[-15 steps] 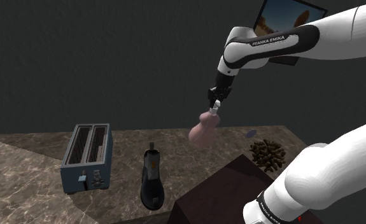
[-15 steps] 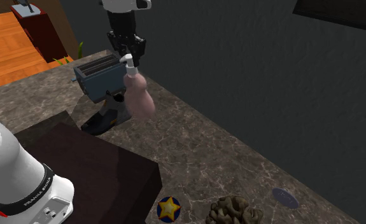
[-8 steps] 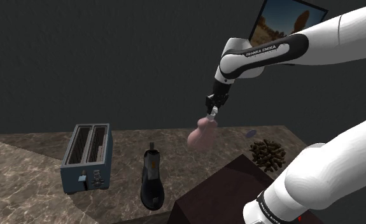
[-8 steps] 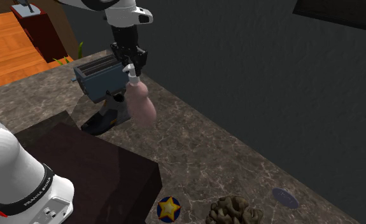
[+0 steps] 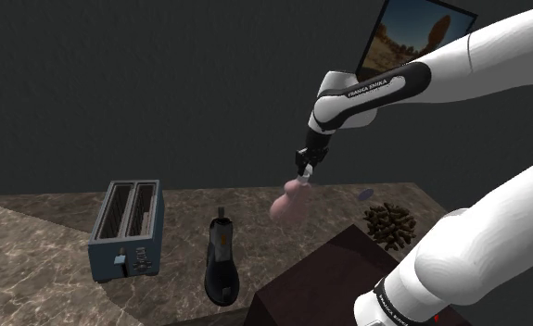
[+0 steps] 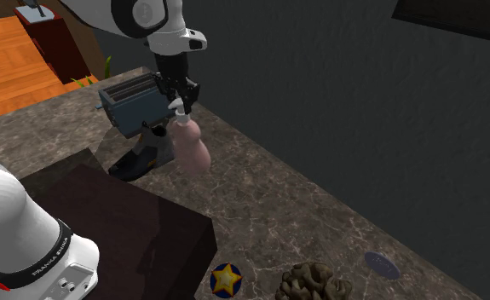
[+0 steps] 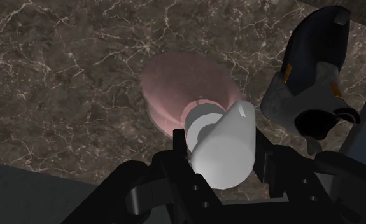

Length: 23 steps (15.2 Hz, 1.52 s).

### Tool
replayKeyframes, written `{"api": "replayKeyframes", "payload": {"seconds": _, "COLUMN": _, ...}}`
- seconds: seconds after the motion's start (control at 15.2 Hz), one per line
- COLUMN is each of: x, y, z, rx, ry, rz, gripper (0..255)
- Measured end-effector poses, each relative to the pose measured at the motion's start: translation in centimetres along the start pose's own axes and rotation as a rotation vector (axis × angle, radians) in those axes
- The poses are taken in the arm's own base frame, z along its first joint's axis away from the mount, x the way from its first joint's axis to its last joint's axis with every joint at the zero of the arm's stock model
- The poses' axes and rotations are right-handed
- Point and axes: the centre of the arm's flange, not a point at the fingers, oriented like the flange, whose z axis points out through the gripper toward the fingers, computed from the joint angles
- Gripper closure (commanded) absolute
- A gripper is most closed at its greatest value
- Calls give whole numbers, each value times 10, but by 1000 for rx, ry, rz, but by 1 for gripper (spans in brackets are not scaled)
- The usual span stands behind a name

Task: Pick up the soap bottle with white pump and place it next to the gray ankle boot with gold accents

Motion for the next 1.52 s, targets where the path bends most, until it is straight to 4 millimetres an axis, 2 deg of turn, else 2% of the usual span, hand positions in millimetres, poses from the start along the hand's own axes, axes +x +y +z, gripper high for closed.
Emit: {"api": "replayKeyframes", "payload": {"seconds": 1.52, "x": 4, "y": 1, "z": 122, "rx": 0, "ry": 0, "rz": 0, "gripper": 255}}
